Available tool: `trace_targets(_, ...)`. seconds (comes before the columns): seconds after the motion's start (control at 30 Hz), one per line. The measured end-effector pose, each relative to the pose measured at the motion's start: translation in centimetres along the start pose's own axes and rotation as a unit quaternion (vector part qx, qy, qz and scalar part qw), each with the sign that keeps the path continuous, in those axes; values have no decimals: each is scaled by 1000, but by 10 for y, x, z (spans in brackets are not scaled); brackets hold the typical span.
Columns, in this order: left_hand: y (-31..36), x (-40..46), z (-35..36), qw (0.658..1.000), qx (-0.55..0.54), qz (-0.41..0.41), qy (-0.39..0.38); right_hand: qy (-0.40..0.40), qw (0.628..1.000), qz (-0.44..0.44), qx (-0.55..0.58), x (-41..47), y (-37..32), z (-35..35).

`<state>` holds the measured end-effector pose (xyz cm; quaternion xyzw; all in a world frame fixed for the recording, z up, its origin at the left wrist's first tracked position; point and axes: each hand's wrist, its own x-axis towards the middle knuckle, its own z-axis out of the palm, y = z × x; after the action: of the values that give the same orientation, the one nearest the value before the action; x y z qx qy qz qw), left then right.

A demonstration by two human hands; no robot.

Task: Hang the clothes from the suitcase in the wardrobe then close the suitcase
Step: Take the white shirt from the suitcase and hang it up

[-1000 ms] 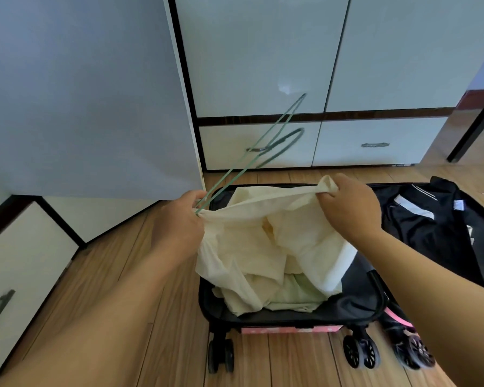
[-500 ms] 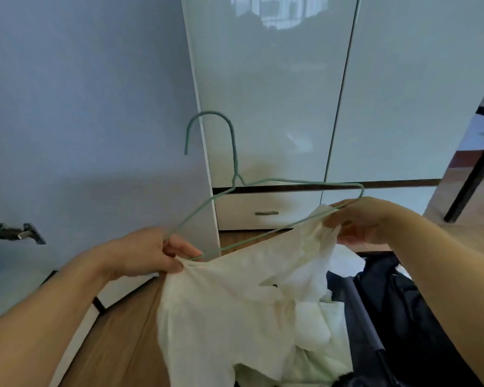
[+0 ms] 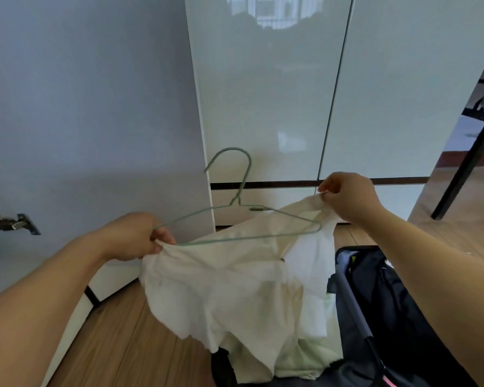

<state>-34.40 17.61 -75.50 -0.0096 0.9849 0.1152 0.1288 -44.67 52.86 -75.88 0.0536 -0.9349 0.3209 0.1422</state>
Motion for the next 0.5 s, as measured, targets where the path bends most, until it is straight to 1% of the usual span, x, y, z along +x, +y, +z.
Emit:
trace_targets(0.07, 9, 1, -3, 999, 37, -2, 30, 74, 988, -53, -123, -5, -3, 4)
trace_targets(0.1, 12, 0, -5, 999, 21, 2, 25, 91, 981, -61, -158, -7, -2, 4)
trace_targets(0.13, 15, -3, -7, 1000, -20, 4, 11, 94, 977, -59, -184, -9, 1, 3)
trace_targets(0.2, 19, -13, -12, 992, -123, -1, -11, 77, 971, -40, -222, -11, 9, -2)
trace_targets(0.23, 20, -17, -15, 990, -139, -6, -12, 61, 968, -33, -242, -11, 14, -4)
trace_targets(0.3, 23, -19, -18, 996, -89, -25, 7, 32, 967, -17, -252, -13, 17, -8)
trace_targets(0.4, 37, -14, -19, 996, 51, -56, 43, 19, 977, 13, -211, -14, 6, -10)
trace_targets(0.43, 44, -12, -18, 992, 83, -63, 64, -12, 987, 27, -160, -14, -1, -11)
trace_targets(0.47, 51, -10, -17, 989, 94, -68, 86, -73, 994, 48, -72, -14, -10, -14)
trace_targets(0.5, 57, -9, -15, 989, 80, -68, 105, -157, 984, 78, 41, -18, -20, -18)
